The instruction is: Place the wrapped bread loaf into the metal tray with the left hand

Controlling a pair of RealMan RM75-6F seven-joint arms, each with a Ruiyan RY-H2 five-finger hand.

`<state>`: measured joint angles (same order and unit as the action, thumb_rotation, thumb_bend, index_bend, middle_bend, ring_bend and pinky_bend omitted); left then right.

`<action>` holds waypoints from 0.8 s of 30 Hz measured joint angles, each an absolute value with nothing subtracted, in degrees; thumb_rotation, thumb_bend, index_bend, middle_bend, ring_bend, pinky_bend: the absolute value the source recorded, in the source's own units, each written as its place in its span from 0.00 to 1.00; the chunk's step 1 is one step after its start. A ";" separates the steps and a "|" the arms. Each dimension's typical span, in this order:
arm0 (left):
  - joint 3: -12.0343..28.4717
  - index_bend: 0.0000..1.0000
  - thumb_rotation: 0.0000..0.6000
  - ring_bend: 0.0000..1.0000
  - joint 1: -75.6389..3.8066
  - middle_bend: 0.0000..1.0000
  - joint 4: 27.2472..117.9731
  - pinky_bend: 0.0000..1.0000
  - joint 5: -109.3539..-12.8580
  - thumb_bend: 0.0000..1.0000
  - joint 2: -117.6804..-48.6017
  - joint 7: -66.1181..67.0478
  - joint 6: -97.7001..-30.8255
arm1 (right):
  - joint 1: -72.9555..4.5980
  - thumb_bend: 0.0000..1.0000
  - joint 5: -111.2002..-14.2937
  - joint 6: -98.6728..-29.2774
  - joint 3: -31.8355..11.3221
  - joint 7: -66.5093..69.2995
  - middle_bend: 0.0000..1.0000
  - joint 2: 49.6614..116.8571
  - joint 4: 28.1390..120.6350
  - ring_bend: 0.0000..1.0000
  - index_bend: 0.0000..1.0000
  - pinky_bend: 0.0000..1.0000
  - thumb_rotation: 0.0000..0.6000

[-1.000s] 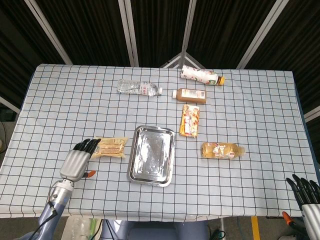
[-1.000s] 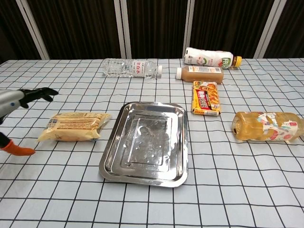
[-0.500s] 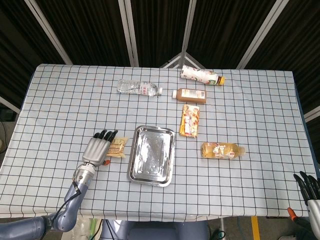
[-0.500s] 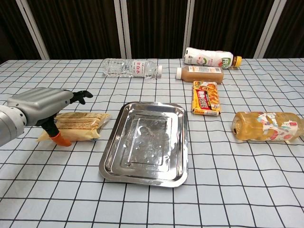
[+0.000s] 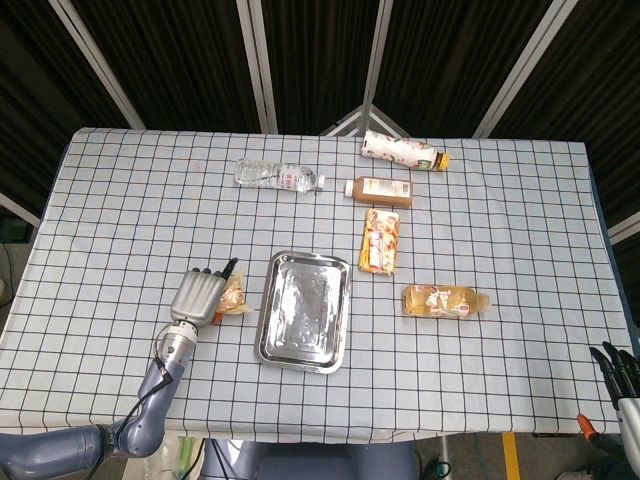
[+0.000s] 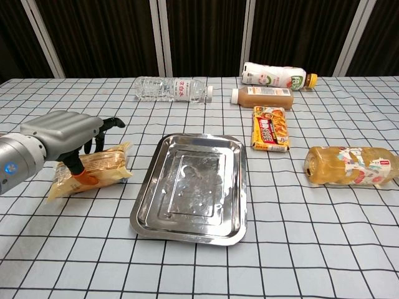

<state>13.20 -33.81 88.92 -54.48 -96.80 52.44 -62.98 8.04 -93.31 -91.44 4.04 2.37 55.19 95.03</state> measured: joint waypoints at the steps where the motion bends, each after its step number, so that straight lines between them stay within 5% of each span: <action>1: 13.06 0.09 1.00 0.44 -34.01 0.48 89.07 0.45 -54.08 0.30 -96.78 52.59 -63.15 | 8.05 0.32 -93.13 -91.47 3.98 2.61 0.00 55.11 94.98 0.00 0.00 0.00 1.00; 24: 14.62 0.13 1.00 0.47 -38.29 0.51 108.10 0.49 -52.79 0.33 -90.21 57.06 -70.06 | 8.56 0.32 -93.92 -93.25 4.14 7.62 0.00 53.78 93.70 0.00 0.00 0.00 1.00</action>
